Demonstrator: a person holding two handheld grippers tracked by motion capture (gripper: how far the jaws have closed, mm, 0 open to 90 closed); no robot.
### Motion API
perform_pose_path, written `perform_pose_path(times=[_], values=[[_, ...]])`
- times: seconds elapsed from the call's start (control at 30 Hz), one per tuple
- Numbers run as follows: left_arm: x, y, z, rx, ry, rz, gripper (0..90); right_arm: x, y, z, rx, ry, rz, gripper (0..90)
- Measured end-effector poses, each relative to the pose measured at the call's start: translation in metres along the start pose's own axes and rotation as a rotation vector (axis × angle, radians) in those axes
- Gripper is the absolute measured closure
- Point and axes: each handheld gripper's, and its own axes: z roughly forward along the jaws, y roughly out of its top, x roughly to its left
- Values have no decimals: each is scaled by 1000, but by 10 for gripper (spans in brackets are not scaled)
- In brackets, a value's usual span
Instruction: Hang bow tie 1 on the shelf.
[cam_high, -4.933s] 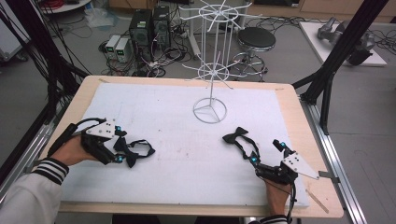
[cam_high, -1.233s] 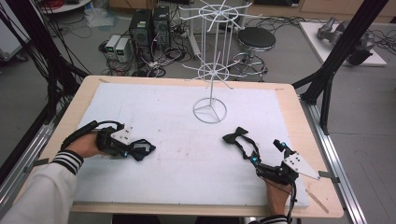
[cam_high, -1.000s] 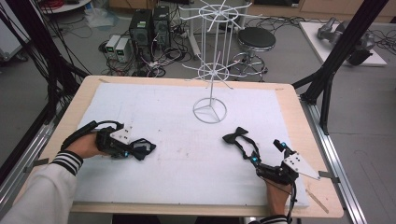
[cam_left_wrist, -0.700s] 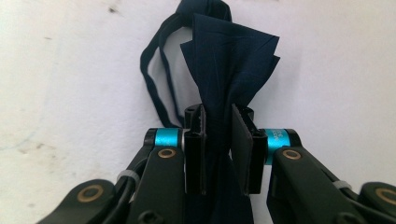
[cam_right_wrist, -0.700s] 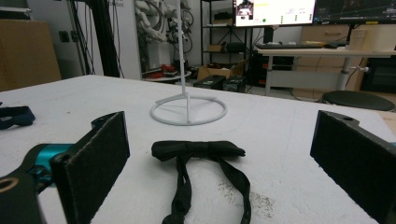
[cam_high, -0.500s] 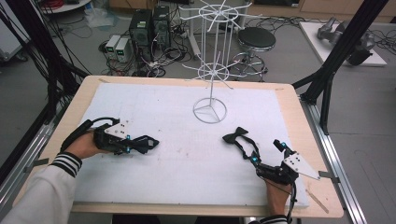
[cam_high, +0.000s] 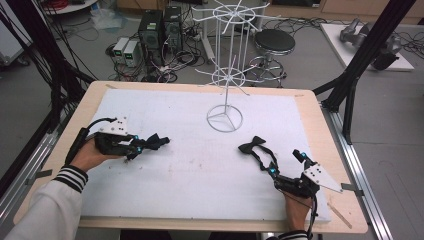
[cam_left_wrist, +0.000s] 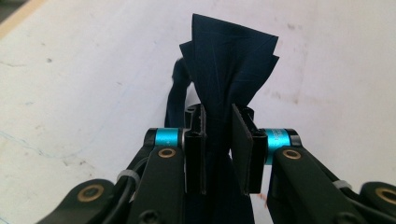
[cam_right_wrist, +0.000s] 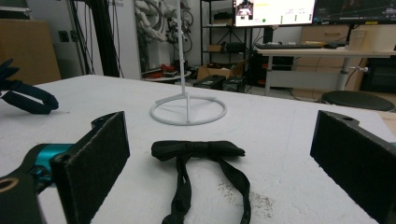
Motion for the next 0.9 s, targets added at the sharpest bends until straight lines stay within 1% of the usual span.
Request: perform_pose_path(times=[0.03,0.07,0.1,0.13,0.2,0.27,0.33,0.37,0.43,0.6,0.63,0.7,0.77,0.9], values=[[0,0,-1,-14,1,-11,757,0,0,0,-1,0,1,38],[0,1,-1,-38,6,-33,757,0,0,0,1,1,5,38],[1,2,-3,-40,14,-33,757,0,0,0,0,0,3,38],[1,3,-3,-56,26,-56,756,0,0,0,-1,0,2,38],[0,5,-4,-73,43,-75,756,0,0,0,2,1,2,38],[0,8,-7,-88,54,-80,757,0,0,0,2,0,3,38],[1,10,-8,-112,68,-99,756,0,0,0,1,1,2,38],[1,10,-8,-126,67,-108,756,0,0,0,2,1,2,38],[1,12,-10,-163,72,-127,756,0,0,0,2,0,2,38],[1,18,-14,-271,85,-198,756,0,0,0,2,1,2,38],[1,19,-15,-282,91,-207,756,0,0,0,2,0,2,38],[2,23,-16,-293,110,-213,757,0,0,0,2,1,2,38],[2,26,-17,-309,120,-217,757,0,0,0,2,0,3,38],[2,33,-18,-331,130,-214,756,0,0,0,2,0,4,38]])
